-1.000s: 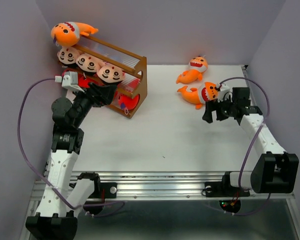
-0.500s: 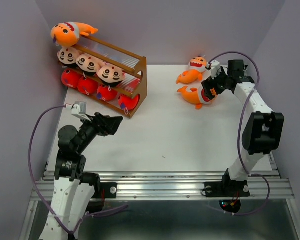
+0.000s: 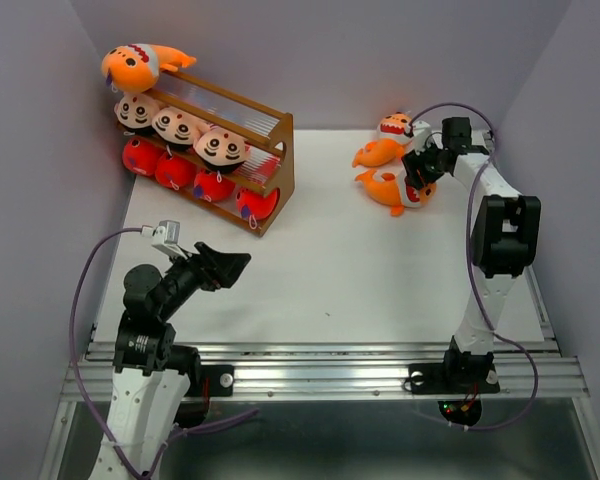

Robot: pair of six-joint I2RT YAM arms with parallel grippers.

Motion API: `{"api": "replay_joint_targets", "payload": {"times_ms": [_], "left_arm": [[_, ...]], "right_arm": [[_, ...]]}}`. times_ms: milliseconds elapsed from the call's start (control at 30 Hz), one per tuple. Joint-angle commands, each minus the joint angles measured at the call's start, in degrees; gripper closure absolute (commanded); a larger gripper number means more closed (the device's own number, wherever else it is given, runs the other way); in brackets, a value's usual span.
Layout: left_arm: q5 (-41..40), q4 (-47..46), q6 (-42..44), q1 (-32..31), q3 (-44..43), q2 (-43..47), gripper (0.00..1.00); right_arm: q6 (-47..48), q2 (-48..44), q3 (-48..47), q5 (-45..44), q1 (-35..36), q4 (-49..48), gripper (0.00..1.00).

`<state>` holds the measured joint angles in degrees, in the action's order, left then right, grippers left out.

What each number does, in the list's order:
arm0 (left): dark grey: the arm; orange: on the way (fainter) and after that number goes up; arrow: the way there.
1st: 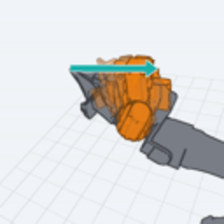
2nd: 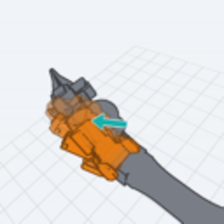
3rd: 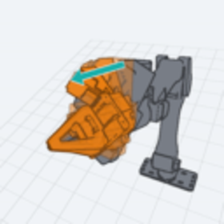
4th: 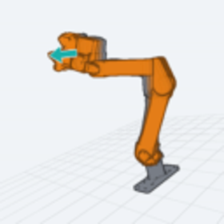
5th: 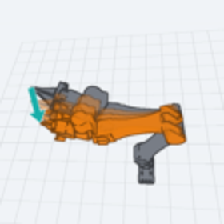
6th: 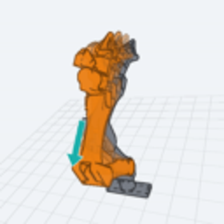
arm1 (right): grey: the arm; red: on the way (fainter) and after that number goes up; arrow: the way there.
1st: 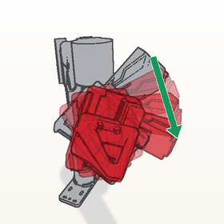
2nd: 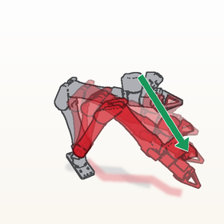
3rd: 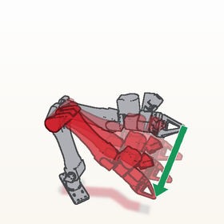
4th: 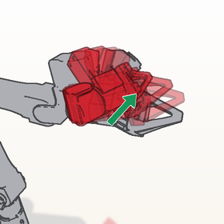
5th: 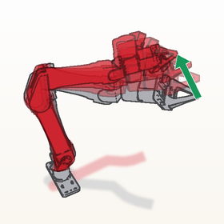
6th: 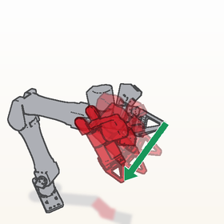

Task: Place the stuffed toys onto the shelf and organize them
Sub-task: Grab a stuffed toy with the right arm

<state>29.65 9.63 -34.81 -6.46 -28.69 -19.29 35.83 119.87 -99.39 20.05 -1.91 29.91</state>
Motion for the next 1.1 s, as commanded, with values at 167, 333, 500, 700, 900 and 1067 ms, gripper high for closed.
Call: {"api": "replay_joint_targets", "payload": {"times_ms": [167, 333, 500, 700, 900, 1067], "left_arm": [[4.45, -5.58, -3.51, -2.15, 1.79, -2.07, 0.01], [-1.16, -8.65, -5.35, -8.12, 1.53, -4.44, 0.01], [-12.73, -14.80, -10.18, -21.73, 2.58, -7.77, 0.01], [-33.37, -25.61, -12.66, -42.74, 0.57, -18.75, 0.01], [-42.12, -34.40, -10.72, -51.46, -9.18, -38.26, 0.01], [-40.82, -41.44, -8.36, -52.78, -18.93, -53.88, 0.01]], "right_arm": [[-5.59, -5.78, 12.01, -3.62, -0.81, -1.26, 0.90], [-14.11, -14.30, 19.40, 0.94, -2.04, -1.08, 0.99], [-33.43, -25.89, 25.64, 7.89, -3.36, -1.08, 0.99], [-52.69, -30.84, 28.20, 18.86, -3.36, 2.42, 0.99], [-60.44, -30.40, 28.29, 27.75, -3.36, 5.42, 0.99], [-63.95, -33.03, 31.01, 32.59, -3.36, 4.72, 0.99]]}}
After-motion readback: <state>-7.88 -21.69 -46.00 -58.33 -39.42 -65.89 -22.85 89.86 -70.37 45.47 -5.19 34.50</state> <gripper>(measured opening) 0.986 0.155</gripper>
